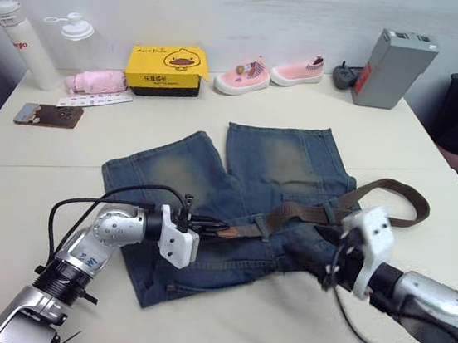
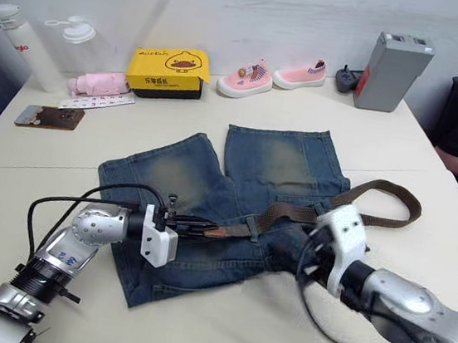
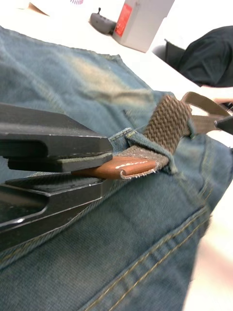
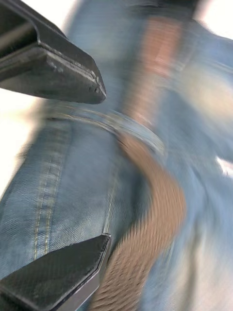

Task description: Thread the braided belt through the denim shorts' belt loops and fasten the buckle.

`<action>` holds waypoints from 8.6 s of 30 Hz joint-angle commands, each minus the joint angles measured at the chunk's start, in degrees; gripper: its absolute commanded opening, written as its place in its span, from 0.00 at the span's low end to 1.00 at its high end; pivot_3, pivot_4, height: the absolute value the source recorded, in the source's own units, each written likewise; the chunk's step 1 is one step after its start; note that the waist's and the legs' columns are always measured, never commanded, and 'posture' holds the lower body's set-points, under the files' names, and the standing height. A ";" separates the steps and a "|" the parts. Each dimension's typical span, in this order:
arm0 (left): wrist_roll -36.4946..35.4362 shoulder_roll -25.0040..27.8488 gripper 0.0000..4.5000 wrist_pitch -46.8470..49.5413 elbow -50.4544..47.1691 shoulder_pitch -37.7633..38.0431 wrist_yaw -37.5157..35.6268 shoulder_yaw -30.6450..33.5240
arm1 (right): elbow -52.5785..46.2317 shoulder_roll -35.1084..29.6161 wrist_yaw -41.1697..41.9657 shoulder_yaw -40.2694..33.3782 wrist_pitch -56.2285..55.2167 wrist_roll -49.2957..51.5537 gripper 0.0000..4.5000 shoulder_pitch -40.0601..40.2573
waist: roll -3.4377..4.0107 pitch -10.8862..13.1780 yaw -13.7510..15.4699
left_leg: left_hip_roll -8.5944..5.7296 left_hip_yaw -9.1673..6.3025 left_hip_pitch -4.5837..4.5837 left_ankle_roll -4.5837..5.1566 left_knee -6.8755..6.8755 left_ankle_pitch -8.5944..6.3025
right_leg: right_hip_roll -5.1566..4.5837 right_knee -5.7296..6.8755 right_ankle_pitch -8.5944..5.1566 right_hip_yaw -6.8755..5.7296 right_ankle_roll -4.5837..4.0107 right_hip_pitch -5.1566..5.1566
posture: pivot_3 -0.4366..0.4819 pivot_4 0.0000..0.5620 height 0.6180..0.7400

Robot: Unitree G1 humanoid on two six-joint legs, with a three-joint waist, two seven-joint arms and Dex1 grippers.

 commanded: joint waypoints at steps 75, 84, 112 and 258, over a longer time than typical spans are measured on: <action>0.36 3.45 0.00 -11.32 -5.17 3.67 3.03 3.57 | 12.24 37.73 -54.15 3.92 -11.24 65.70 0.94 -3.39 | 0.03 -0.05 0.17 | 0.05 -0.19 -0.03 0.15 0.65 -0.11 | -0.09 0.32 0.05 0.03 -0.01 -0.04 | 0.48 0.27 0.72; 1.88 3.19 0.00 -11.36 -4.41 3.01 3.62 3.49 | 11.05 38.29 -54.67 4.49 -11.06 65.70 0.03 -3.77 | 0.10 -0.04 0.06 | 0.09 -0.23 -0.04 0.19 0.64 -0.14 | -0.10 0.39 0.03 0.08 -0.04 -0.13 | 0.48 0.27 0.72; -13.83 6.93 0.78 17.26 -19.61 21.60 -0.95 9.77 | 13.74 27.06 -34.88 0.30 -6.25 36.88 0.00 -1.41 | 0.26 -0.04 0.14 | 0.16 -0.31 -0.08 0.22 0.66 -0.43 | -0.11 0.35 -0.03 0.17 -0.10 -0.12 | 0.48 0.27 0.72; 1.33 9.56 0.08 13.66 18.39 -5.11 -10.13 -7.18 | 31.48 0.13 26.55 8.33 -29.40 -60.42 0.00 -7.64 | -1.17 -0.32 -0.78 | 0.57 0.05 0.79 -0.43 0.16 -0.20 | 0.56 0.31 -0.09 0.01 -0.67 0.19 | 0.48 0.27 0.72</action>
